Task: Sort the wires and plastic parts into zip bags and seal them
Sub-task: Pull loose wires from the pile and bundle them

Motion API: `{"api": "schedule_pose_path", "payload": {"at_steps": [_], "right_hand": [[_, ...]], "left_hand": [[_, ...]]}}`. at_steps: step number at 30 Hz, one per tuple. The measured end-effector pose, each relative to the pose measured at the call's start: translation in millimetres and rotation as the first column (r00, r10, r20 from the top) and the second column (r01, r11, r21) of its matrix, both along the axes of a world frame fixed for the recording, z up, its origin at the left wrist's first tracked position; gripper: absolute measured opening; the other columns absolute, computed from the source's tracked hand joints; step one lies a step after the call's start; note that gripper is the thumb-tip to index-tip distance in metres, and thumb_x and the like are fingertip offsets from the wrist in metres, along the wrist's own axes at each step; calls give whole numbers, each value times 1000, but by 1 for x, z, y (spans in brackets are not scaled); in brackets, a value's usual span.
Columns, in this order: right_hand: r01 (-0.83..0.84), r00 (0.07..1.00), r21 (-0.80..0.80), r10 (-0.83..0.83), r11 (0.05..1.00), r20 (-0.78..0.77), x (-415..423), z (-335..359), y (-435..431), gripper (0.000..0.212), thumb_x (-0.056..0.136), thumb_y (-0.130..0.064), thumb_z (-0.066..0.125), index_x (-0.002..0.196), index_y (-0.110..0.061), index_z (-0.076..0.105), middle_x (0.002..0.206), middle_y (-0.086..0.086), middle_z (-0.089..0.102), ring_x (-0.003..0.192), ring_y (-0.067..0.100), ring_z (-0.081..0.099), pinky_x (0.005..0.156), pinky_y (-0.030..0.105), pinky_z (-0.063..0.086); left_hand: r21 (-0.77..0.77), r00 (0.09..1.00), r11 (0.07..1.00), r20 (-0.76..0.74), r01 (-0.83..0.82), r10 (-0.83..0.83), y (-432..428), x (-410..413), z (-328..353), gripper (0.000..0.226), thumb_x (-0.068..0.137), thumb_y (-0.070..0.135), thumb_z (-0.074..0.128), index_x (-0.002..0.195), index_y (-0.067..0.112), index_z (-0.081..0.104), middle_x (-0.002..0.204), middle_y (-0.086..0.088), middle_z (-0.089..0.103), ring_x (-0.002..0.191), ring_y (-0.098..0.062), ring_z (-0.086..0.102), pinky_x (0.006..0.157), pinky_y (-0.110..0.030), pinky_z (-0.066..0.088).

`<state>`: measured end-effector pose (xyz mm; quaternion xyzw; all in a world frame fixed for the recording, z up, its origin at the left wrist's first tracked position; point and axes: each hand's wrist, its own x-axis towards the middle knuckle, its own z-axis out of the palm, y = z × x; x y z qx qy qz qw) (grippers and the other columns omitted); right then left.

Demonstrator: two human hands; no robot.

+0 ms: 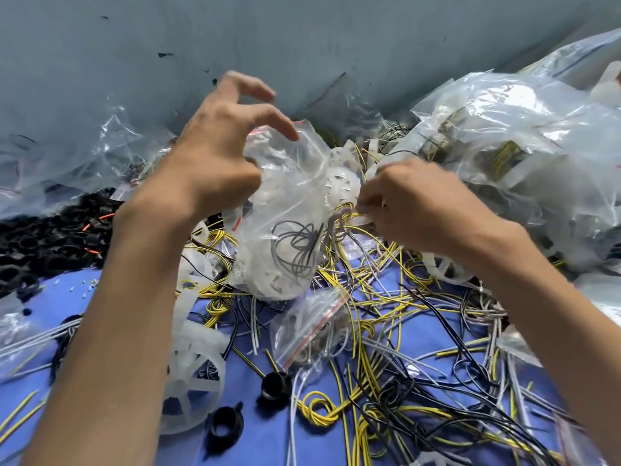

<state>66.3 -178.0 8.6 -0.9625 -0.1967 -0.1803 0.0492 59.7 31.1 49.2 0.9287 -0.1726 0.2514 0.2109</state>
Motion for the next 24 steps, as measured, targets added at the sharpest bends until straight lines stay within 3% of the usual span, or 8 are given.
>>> {"api": "schedule_pose_path", "payload": {"at_steps": [2,4,7,11,14,18,21,24], "right_hand": [[-7,996,159,-8,987,90,-1,10,-4,12,85,-20,60,89,-22,70,91,6,64,84,30,58,72,37,51],[-49,985,265,2,963,172,-2,17,-7,13,88,-22,61,92,-19,73,89,8,67,81,29,59,71,38,51],[-108,970,337,25,935,243,-4,22,-9,23,90,-28,60,89,-10,74,79,15,69,70,31,58,69,36,47],[-178,962,454,57,873,266,-9,28,-6,27,90,-29,60,86,-7,74,71,14,68,64,28,57,64,34,46],[-238,947,566,61,789,314,-13,34,-5,21,90,-25,59,85,-10,74,70,2,67,57,9,55,57,18,41],[-310,937,628,118,713,328,-19,39,-2,17,90,-20,58,86,-11,71,67,0,65,49,0,49,52,12,37],[-352,932,642,190,681,310,-22,39,1,15,90,-18,57,86,-10,69,67,-4,63,50,-2,51,55,14,39],[-415,910,653,280,634,306,-25,41,4,11,90,-17,55,84,-17,64,68,-9,60,54,-2,54,59,18,42]], "left_hand": [[29,995,995,-17,98,-98,-2,-2,2,69,64,-23,36,99,25,72,126,9,51,118,-10,43,94,-6,29],[23,987,989,-58,149,-147,-4,-4,2,69,64,-25,34,94,24,73,119,9,60,105,-4,45,82,5,28],[-25,978,985,-112,173,-174,-9,-7,2,56,75,-18,37,88,23,73,114,7,64,95,5,47,81,2,32],[-74,963,978,-174,195,-205,-15,-8,5,23,84,22,49,83,31,70,107,10,66,94,4,52,81,-2,34],[-68,973,988,-173,141,-151,-18,-6,6,26,86,42,53,91,26,73,91,9,66,86,1,51,73,-8,36],[-89,992,994,-104,60,-69,-22,-7,3,22,91,41,56,95,24,69,84,7,65,76,-7,52,64,-18,37],[-156,989,983,-93,100,-116,-26,-9,2,21,85,37,65,100,22,63,87,17,63,82,-5,58,70,-10,41],[-172,987,974,-51,144,-155,-30,-8,1,26,85,29,68,106,22,57,91,16,66,85,-7,58,72,-12,44]]}}
